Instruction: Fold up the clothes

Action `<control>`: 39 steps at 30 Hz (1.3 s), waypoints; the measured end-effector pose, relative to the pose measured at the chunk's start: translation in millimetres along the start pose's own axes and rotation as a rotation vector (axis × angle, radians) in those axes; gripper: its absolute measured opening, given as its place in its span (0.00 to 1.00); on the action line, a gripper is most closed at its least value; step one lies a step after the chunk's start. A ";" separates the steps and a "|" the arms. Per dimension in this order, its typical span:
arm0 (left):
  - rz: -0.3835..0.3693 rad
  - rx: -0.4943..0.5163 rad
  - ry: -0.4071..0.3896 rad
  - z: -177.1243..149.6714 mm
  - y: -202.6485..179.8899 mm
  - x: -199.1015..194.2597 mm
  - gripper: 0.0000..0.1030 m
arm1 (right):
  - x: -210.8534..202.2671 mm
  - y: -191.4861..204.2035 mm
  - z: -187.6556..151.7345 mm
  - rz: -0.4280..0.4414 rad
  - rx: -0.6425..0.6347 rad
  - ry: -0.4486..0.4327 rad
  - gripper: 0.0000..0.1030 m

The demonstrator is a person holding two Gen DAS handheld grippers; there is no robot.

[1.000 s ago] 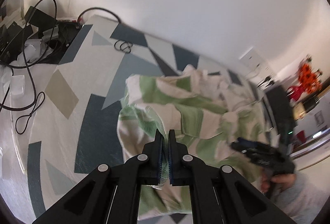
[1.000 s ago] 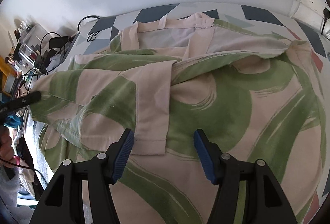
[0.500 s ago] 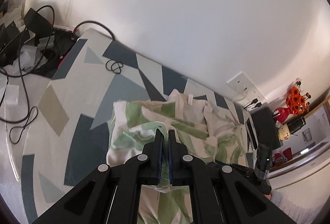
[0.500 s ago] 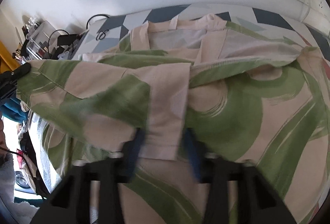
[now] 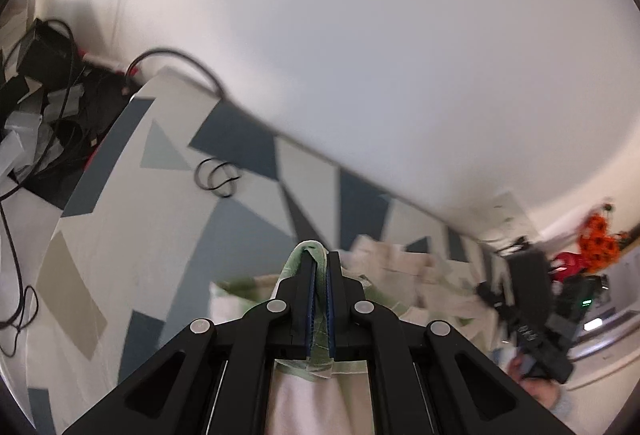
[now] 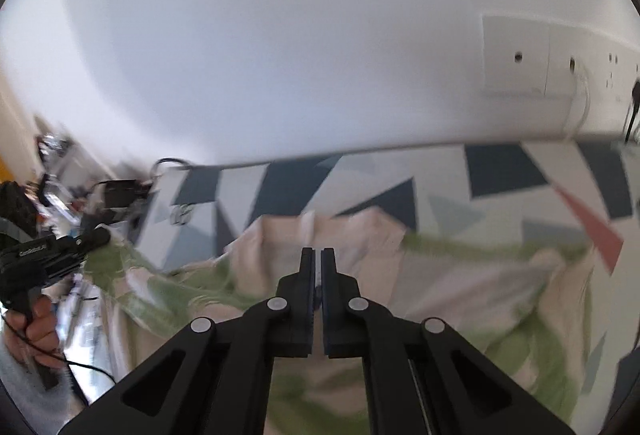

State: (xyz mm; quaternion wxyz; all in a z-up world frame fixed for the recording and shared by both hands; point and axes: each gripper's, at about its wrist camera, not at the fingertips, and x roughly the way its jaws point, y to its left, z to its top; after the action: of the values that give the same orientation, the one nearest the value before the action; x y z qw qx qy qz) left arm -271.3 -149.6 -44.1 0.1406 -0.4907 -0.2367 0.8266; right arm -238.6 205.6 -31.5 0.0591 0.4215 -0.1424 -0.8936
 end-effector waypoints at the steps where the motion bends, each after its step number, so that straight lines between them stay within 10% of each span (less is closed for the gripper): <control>1: 0.019 -0.011 0.020 1.0 4.7 9.4 0.04 | 6.8 -3.1 3.7 -0.008 0.005 0.006 0.02; 11: 0.147 -0.004 0.160 3.8 18.7 54.6 0.08 | 49.5 -27.8 19.2 -0.047 0.014 0.088 0.04; 17: 0.090 0.002 0.143 13.8 10.2 41.2 0.11 | 46.4 -9.6 2.5 0.023 -0.191 0.175 0.45; 22: 0.072 -0.069 0.173 15.7 14.7 37.1 0.18 | 72.2 -5.5 -5.8 -0.016 -0.209 0.230 0.44; 24: 0.066 -0.094 0.176 17.1 20.5 29.3 0.19 | 79.4 -6.4 -5.5 -0.008 -0.180 0.224 0.05; 36: 0.139 0.016 0.096 30.8 19.3 6.9 0.25 | 60.4 -28.8 15.3 -0.028 -0.052 0.130 0.04; 39: 0.147 0.057 0.105 21.6 13.9 8.7 0.26 | 59.9 -30.3 15.4 0.019 -0.030 0.164 0.19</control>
State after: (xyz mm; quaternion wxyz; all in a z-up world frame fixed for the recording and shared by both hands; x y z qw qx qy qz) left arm -294.4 -162.8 -49.2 0.1058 -0.5452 -0.1689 0.8143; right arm -288.3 224.1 -75.6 0.0852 0.4911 -0.1278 -0.8574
